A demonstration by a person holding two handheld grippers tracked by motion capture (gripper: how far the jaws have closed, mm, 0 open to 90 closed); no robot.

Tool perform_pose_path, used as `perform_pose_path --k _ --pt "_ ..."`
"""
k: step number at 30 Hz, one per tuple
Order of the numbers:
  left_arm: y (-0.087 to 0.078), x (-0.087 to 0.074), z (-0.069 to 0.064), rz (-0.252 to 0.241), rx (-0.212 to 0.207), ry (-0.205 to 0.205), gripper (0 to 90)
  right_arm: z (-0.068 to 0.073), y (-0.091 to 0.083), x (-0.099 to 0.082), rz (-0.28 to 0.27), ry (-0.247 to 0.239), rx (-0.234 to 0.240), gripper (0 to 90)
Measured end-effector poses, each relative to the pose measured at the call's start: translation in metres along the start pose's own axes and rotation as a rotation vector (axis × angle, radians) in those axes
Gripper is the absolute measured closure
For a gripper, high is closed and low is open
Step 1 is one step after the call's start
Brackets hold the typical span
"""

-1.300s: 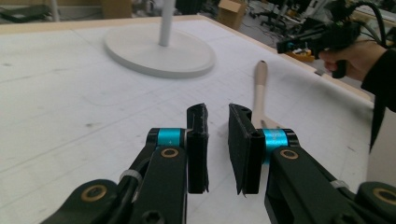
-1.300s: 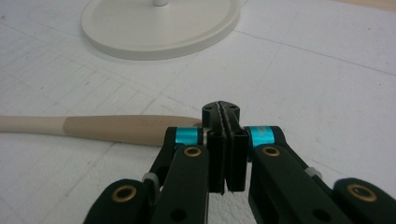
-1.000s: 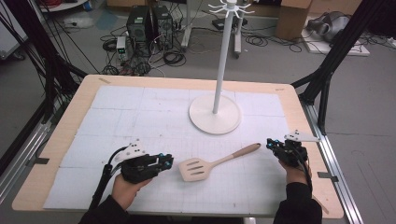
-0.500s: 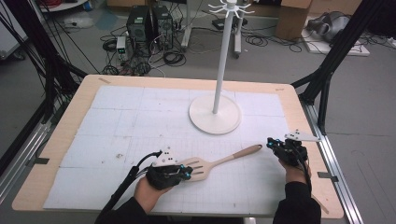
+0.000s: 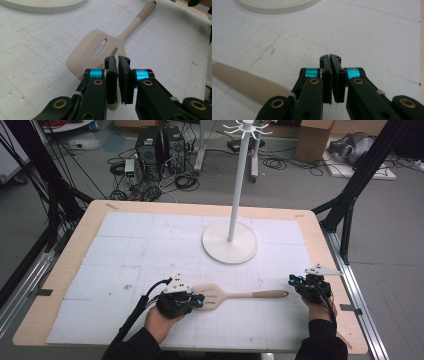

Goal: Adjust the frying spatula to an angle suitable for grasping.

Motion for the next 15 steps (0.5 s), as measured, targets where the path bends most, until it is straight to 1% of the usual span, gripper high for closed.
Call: perform_pose_path --k 1,2,3,4,5,6,7,10,11,13,15 --pt "0.0 0.0 0.002 -0.002 0.004 -0.007 84.9 0.001 -0.008 0.0 -0.006 0.009 0.01 88.1" --pt "0.0 0.0 0.002 -0.002 0.004 -0.007 84.9 0.001 -0.008 0.0 -0.006 0.009 0.01 88.1" --pt "0.001 0.001 0.004 -0.006 0.011 -0.015 84.9 0.002 -0.014 -0.005 0.009 -0.001 0.017 88.1" --pt "0.001 0.001 0.005 -0.009 0.016 -0.018 84.9 0.003 -0.015 -0.007 0.01 -0.001 0.019 88.1" --pt "0.002 0.001 0.006 -0.01 0.018 -0.023 84.9 0.004 -0.018 -0.012 0.02 -0.006 0.026 88.1" --pt "0.002 0.001 0.007 -0.005 0.02 -0.024 84.9 0.006 -0.021 -0.016 0.032 -0.001 0.03 88.1" --pt "0.002 0.001 0.007 -0.009 0.022 -0.031 85.0 0.007 -0.023 -0.02 0.04 -0.005 0.035 88.1" --pt "0.003 0.001 0.007 -0.009 0.023 -0.029 85.0 0.012 -0.029 -0.03 0.067 -0.026 0.04 88.1" --pt "0.003 0.001 0.007 -0.009 0.023 -0.029 85.0 0.013 -0.031 -0.032 0.066 -0.028 0.041 88.1" --pt "0.003 0.001 0.008 -0.009 0.023 -0.03 85.0 0.016 -0.034 -0.035 0.069 -0.013 0.04 88.2" --pt "0.003 0.001 0.008 -0.01 0.022 -0.032 85.0 0.017 -0.034 -0.036 0.071 -0.012 0.041 88.3"
Point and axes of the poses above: each handheld gripper's, and its own axes: y roughly forward along the jaws, x roughly out of its top, z roughly to its left, the point moved 5 cm from there along y, roughly forward along the jaws, and after that the axes turned 5 degrees about -z, right-handed, at the moved point
